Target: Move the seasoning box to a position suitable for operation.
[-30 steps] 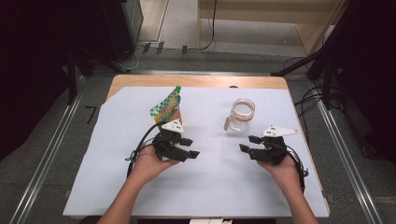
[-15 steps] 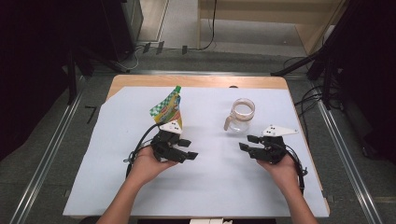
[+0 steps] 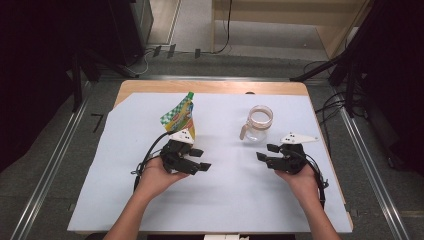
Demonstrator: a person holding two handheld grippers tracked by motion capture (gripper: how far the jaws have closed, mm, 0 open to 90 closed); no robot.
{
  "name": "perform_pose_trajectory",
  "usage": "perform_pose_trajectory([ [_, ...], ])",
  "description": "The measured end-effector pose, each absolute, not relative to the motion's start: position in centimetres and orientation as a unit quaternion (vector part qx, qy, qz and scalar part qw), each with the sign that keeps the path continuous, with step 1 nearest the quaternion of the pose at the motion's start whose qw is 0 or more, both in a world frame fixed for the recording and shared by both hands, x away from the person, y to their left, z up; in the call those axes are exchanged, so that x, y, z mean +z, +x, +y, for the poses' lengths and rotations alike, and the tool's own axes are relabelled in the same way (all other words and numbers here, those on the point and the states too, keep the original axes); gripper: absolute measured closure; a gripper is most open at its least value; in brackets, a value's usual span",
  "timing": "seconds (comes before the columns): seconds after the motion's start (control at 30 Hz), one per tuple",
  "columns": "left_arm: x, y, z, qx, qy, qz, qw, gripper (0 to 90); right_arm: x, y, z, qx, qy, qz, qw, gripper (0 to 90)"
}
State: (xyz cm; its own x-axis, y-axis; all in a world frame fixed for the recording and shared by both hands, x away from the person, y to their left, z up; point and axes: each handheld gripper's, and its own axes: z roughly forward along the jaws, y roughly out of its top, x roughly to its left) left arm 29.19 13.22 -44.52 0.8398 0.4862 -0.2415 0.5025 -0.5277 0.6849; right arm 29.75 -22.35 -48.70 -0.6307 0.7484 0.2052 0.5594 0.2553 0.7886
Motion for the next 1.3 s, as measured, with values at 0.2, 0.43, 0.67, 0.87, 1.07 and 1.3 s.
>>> perform_pose_trajectory([
  [0.2, -44.2, 28.9, 13.2, 0.005, 0.869, 0.274, 0.411, 39.6, -48.7, 29.8, -22.3, 0.445, 0.420, 0.784, 0.107, 43.1],
  [0.43, -43.9, 28.8, 12.7, -0.010, 0.869, 0.268, 0.417, 40.4, -48.8, 30.4, -22.0, 0.438, 0.419, 0.786, 0.117, 41.9],
  [0.67, -43.9, 28.7, 12.6, -0.012, 0.871, 0.265, 0.414, 40.4, -49.2, 31.2, -22.3, 0.430, 0.433, 0.784, 0.115, 35.6],
  [0.87, -43.9, 28.8, 12.9, -0.012, 0.871, 0.269, 0.411, 40.4, -48.7, 32.5, -22.4, 0.415, 0.452, 0.779, 0.132, 29.5],
  [1.07, -43.9, 28.8, 13.0, -0.013, 0.869, 0.269, 0.415, 40.4, -48.5, 33.9, -22.4, 0.408, 0.458, 0.777, 0.142, 25.4],
  [1.3, -44.0, 28.8, 12.8, -0.013, 0.873, 0.266, 0.410, 40.5, -48.7, 35.4, -21.9, 0.395, 0.462, 0.780, 0.149, 25.3],
])
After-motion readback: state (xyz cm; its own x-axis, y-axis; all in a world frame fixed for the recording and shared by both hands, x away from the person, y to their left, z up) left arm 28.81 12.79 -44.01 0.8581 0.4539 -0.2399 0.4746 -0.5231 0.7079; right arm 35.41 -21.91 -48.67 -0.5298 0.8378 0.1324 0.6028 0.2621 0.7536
